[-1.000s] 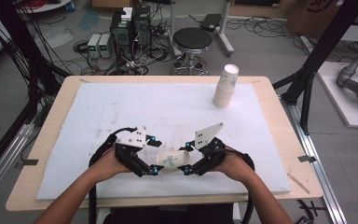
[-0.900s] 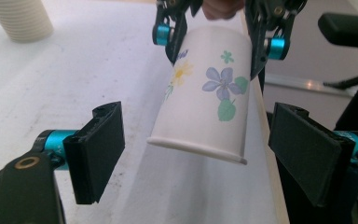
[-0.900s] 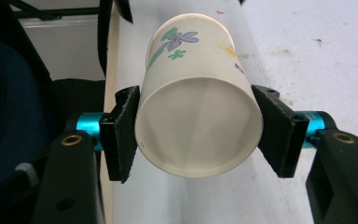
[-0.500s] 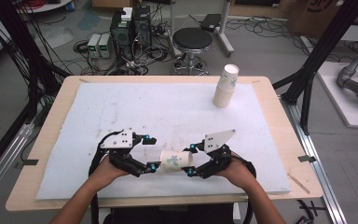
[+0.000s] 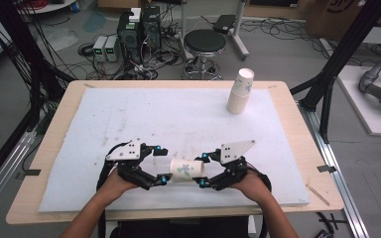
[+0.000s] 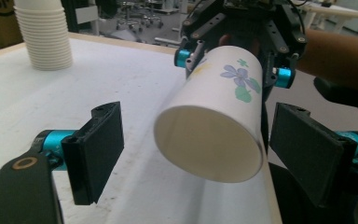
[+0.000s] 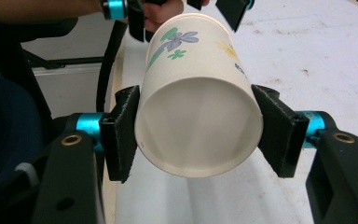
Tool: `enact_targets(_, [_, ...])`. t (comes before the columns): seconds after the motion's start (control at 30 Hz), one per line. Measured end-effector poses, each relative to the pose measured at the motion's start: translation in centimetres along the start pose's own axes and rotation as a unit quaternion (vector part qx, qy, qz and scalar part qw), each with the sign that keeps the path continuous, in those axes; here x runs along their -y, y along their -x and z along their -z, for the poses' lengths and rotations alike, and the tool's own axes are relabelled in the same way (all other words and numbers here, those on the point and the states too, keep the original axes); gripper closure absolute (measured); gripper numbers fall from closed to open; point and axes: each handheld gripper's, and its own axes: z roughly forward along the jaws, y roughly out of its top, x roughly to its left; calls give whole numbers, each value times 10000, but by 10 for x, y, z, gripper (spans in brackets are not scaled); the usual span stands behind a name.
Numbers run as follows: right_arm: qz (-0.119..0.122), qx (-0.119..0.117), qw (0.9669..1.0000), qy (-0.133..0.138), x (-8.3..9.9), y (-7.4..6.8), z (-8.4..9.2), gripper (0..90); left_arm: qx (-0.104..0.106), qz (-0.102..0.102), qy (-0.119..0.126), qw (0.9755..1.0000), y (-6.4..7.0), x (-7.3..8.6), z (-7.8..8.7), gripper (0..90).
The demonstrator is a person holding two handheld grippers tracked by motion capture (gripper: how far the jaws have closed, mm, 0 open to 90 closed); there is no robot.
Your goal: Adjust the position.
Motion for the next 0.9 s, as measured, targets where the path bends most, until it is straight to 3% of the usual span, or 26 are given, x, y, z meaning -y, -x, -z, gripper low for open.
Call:
enact_targets(0.37, [6, -86, 9999, 149, -1, 1, 3, 376, 254, -11, -16, 9997, -1, 5, -12, 177])
enact_targets(0.9, [-255, -513, 9969, 544, 3, 6, 3, 376, 629, -164, 326, 9974, 2, 3, -19, 246])
